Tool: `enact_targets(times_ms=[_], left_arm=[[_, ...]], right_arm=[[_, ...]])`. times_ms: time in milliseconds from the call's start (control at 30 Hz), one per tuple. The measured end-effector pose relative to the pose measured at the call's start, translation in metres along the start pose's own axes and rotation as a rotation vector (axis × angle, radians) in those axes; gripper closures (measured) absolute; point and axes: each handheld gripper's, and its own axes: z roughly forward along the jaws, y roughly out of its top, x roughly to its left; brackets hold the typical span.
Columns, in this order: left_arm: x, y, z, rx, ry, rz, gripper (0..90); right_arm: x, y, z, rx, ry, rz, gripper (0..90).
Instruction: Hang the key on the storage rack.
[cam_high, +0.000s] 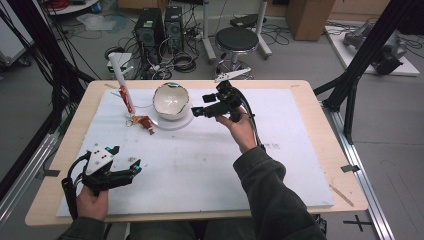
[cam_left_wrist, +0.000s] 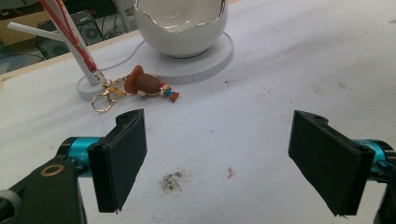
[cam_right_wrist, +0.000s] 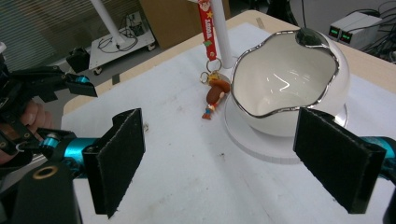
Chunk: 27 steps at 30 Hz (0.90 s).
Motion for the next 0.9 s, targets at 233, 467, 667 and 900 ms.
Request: enact_targets(times_ms=[233, 467, 667, 900], left_arm=[[-0.001, 0.0, 0.0, 0.001, 0.002, 0.003, 19.9], [-0.001, 0.0, 0.001, 0.006, -0.001, 0.007, 19.9], [-0.001, 0.0, 0.001, 0.004, 0.0, 0.004, 19.9], [-0.001, 0.0, 0.001, 0.005, 0.002, 0.0, 19.9]], right_arm=[[-0.001, -0.011, -0.01, -0.012, -0.008, 0.005, 12.5], [-0.001, -0.018, -0.027, -0.029, -0.009, -0.009, 11.9], [-0.001, -0.025, -0.038, -0.031, -0.029, -0.013, 11.7], [-0.001, -0.034, -0.048, -0.029, -0.062, -0.017, 11.3]])
